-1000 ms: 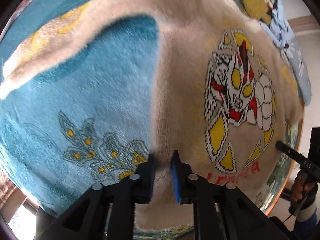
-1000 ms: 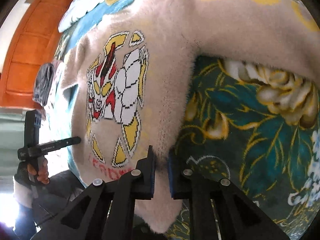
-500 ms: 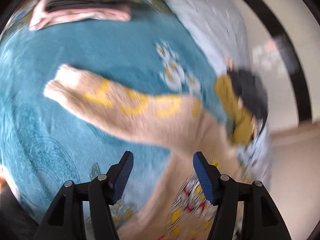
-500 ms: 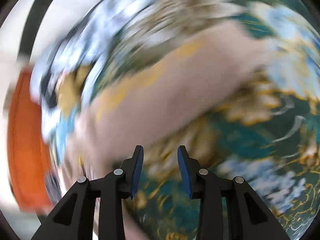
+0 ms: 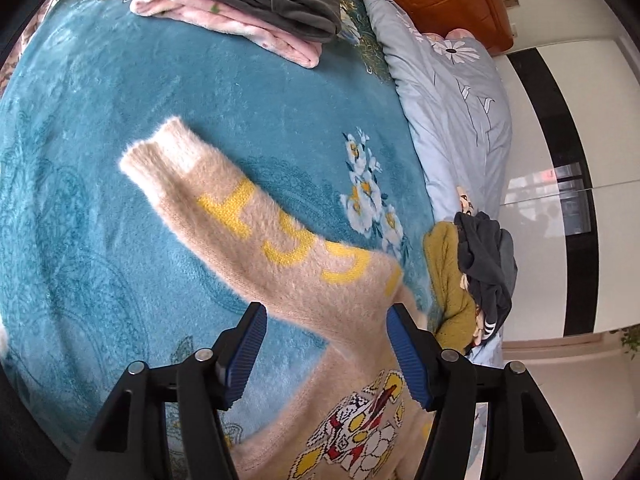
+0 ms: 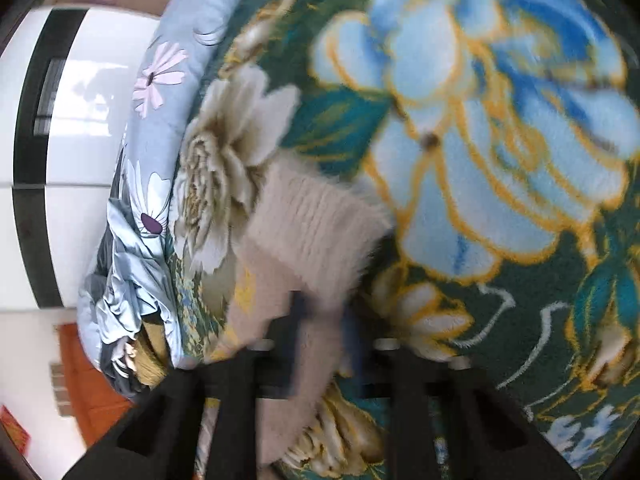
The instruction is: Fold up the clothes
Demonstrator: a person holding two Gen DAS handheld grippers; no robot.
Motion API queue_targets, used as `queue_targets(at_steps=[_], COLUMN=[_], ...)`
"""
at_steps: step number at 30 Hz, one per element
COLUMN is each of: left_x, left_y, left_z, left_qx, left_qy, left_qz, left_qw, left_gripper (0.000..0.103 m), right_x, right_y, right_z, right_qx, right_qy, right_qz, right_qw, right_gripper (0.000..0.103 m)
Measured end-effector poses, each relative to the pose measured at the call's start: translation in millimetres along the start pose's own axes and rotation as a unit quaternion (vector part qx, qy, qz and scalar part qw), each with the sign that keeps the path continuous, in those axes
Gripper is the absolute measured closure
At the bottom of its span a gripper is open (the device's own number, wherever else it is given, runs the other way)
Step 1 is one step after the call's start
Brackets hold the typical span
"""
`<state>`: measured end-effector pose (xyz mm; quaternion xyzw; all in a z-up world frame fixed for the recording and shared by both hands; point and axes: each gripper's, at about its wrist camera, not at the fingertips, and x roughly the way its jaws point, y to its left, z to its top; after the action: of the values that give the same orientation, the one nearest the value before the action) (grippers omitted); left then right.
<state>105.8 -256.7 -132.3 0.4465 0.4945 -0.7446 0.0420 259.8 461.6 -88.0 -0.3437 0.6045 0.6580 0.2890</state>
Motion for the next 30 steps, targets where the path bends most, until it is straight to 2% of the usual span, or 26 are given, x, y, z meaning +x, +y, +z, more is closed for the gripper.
queue_targets(at_steps=[3,5,8,10,15,16,18,22,26,28,30], left_x=[2.5,4.1,4.6,3.8,2.6,2.6,2.6,2.9,7.9,12.2,18.7], left_y=[-2.8,-3.8,-2.8,0.5,8.1,9.0,10.8,14.3,19.8,23.6,27.8], left_z=[1.1,1.7,3.0,4.1,7.2,7.8,8.9,11.2,14.0,14.9,15.5], left_qx=[-0.002,-0.004,-0.013,-0.024,-0.049,-0.052,-0.058,-0.069,-0.086,-0.098,-0.111], left_qy=[0.001,0.002,0.002,0.001,0.000,0.000,-0.001,-0.002,0.002,0.006,0.011], left_qz=[-0.006,-0.010,-0.012,-0.015,-0.022,-0.023,-0.024,-0.026,-0.027,-0.026,-0.022], left_qw=[1.0000,0.9999,0.9998,0.9996,0.9986,0.9984,0.9981,0.9973,0.9959,0.9948,0.9935], left_gripper=[0.037,0.037,0.037,0.037,0.037,0.037,0.037,0.037,0.037,0.037,0.037], right_x=[-17.4,-31.5,-54.2,-60.9,-48.1,-37.9,-15.1,35.7,83.7,103.0,118.9], right_y=[48.4,89.9,157.2,192.8,252.0,260.9,272.2,283.1,280.6,273.1,265.8], right_z=[-3.6,-18.7,-64.9,-104.2,-206.3,-229.0,-266.0,-336.3,-396.2,-413.0,-420.8], right_qx=[-0.098,-0.184,-0.317,-0.379,-0.488,-0.503,-0.521,-0.545,-0.579,-0.595,-0.600], right_qy=[-0.025,-0.033,-0.035,-0.021,0.037,0.055,0.084,0.126,0.144,0.143,0.151], right_qz=[-0.006,0.012,0.062,0.096,0.147,0.150,0.151,0.128,0.066,0.026,-0.001], right_qw=[0.995,0.982,0.946,0.920,0.860,0.849,0.836,0.819,0.800,0.790,0.786], right_gripper=[0.092,0.093,0.093,0.093,0.093,0.093,0.093,0.093,0.093,0.093,0.089])
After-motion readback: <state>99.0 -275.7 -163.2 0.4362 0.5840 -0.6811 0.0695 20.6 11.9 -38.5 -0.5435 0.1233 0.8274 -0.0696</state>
